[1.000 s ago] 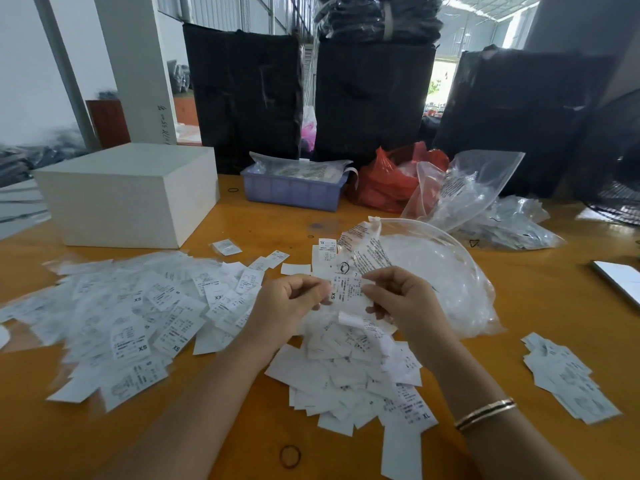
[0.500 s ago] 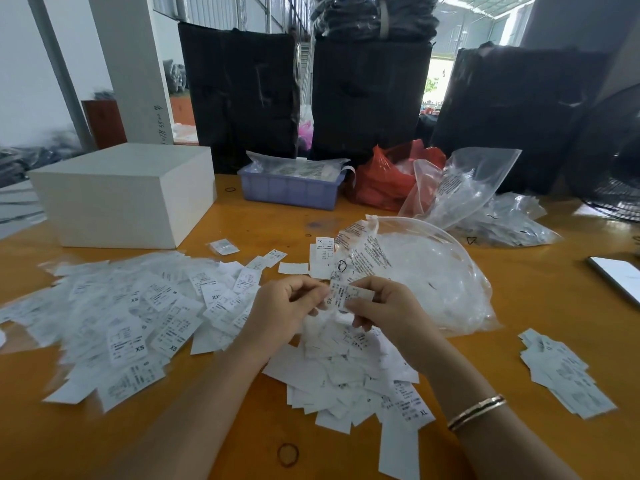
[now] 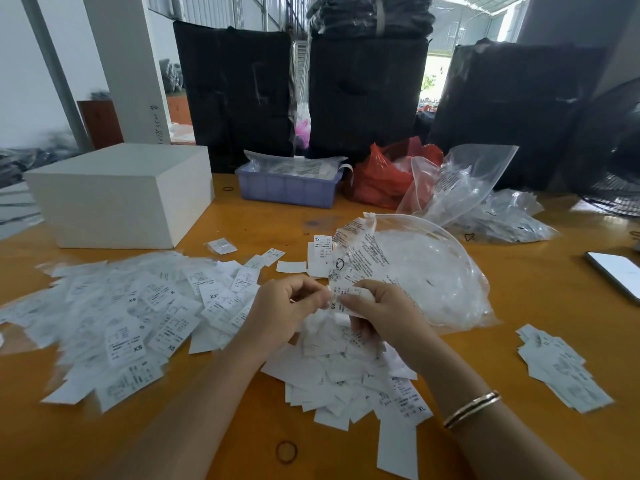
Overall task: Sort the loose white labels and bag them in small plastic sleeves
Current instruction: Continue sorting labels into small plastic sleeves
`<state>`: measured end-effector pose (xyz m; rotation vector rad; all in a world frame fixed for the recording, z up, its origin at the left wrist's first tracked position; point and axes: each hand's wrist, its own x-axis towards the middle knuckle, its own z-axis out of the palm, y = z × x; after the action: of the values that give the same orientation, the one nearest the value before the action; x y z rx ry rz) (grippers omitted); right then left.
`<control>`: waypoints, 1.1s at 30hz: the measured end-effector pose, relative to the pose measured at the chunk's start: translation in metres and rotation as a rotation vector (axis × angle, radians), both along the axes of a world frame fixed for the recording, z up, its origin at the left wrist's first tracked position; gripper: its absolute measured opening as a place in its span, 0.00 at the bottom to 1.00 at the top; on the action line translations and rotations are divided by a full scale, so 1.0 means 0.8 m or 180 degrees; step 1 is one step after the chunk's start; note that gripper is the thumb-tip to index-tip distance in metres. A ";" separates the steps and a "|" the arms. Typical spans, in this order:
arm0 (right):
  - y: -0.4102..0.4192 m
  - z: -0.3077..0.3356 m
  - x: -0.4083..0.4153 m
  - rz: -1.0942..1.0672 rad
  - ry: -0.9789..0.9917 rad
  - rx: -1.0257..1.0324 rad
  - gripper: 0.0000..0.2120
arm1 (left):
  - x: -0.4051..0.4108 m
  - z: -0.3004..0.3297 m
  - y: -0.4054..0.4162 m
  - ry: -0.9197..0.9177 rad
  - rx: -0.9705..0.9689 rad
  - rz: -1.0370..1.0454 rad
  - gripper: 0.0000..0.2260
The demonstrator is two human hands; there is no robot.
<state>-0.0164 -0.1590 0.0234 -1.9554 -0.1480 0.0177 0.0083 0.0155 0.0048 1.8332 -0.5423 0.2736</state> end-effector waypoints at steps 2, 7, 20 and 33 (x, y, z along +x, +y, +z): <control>0.000 -0.001 0.000 0.0072 0.0009 -0.0144 0.10 | 0.001 0.000 0.000 -0.0019 0.0019 0.0039 0.02; -0.001 0.000 0.001 0.0193 0.0035 -0.0517 0.10 | 0.002 -0.001 -0.001 -0.0001 0.0106 0.0033 0.02; 0.004 -0.009 0.006 -0.0175 -0.0235 -0.0144 0.04 | 0.004 -0.003 -0.001 0.0248 0.0006 0.0067 0.04; 0.009 -0.022 0.007 0.0338 -0.1859 -0.2081 0.16 | 0.004 -0.002 0.002 -0.0012 0.0262 0.0453 0.06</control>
<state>-0.0109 -0.1521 0.0057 -2.5514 -0.7017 -0.4940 0.0116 0.0170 0.0029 1.9550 -0.4319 0.3551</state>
